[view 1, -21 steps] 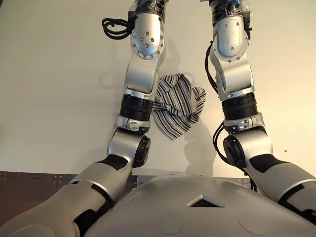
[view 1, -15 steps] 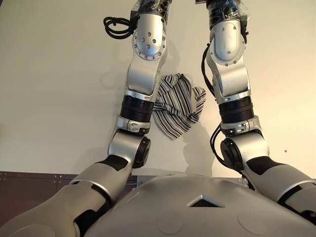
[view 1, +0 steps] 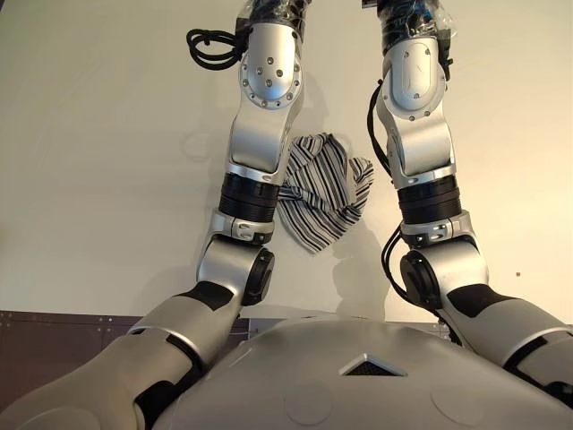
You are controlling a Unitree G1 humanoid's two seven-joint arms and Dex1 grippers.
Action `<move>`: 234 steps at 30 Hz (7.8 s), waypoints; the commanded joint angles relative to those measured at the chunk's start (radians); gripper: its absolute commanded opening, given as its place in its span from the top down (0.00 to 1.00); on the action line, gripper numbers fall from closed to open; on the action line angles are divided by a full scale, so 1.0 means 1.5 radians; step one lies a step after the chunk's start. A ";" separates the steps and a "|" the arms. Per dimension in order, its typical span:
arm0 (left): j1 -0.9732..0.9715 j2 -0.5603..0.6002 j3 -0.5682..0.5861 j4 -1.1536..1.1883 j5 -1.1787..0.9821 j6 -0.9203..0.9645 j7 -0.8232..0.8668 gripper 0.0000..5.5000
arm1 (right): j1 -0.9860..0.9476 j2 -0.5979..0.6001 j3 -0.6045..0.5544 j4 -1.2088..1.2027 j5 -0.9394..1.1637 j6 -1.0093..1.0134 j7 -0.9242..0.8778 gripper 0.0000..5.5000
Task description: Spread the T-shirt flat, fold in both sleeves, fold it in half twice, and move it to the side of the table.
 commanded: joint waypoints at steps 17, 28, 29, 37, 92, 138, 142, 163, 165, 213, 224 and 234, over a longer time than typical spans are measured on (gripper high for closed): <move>0.184 -0.012 0.013 -0.096 0.008 0.096 0.017 0.42 | 0.155 -0.016 0.008 -0.107 -0.005 0.079 0.018 0.39; 0.411 0.017 -0.010 -0.366 -0.004 0.242 -0.026 0.42 | 0.362 -0.053 0.028 -0.365 -0.008 0.223 0.078 0.39; 0.414 0.013 -0.005 -0.369 -0.006 0.246 -0.020 0.42 | 0.368 -0.056 0.025 -0.372 -0.006 0.231 0.083 0.39; 0.421 0.014 -0.028 -0.373 -0.006 0.251 -0.018 0.42 | 0.372 -0.083 0.045 -0.384 0.011 0.242 0.152 0.39; 0.737 0.458 -0.086 -0.392 -0.197 0.193 -0.496 0.42 | 0.436 -0.360 0.235 -0.395 0.126 0.381 0.485 0.39; 0.850 0.747 -0.005 -0.207 -0.181 -0.009 -0.820 0.42 | 0.370 -0.383 0.176 -0.067 -0.023 0.270 0.333 0.39; 0.725 0.772 0.020 -0.034 -0.160 -0.068 -0.829 0.42 | 0.332 -0.380 0.131 0.008 -0.026 0.237 0.267 0.39; 0.370 0.373 -0.077 -0.290 -0.198 0.263 -0.422 0.42 | 0.311 -0.419 0.255 -0.169 0.038 0.256 0.533 0.39; 0.354 0.352 -0.079 -0.270 -0.191 0.278 -0.411 0.42 | 0.353 -0.445 0.283 -0.253 0.082 0.246 0.621 0.39; 0.570 0.365 0.034 -0.424 -0.071 0.267 -0.331 0.42 | 0.369 -0.446 0.088 -0.380 0.223 0.344 0.551 0.39; 0.614 0.530 -0.006 -0.243 0.039 0.122 -0.415 0.42 | 0.501 -0.431 0.066 -0.379 0.153 0.284 0.438 0.39; 0.555 0.509 -0.028 -0.211 0.038 0.101 -0.439 0.42 | 0.439 -0.390 0.176 -0.219 0.067 0.283 0.420 0.39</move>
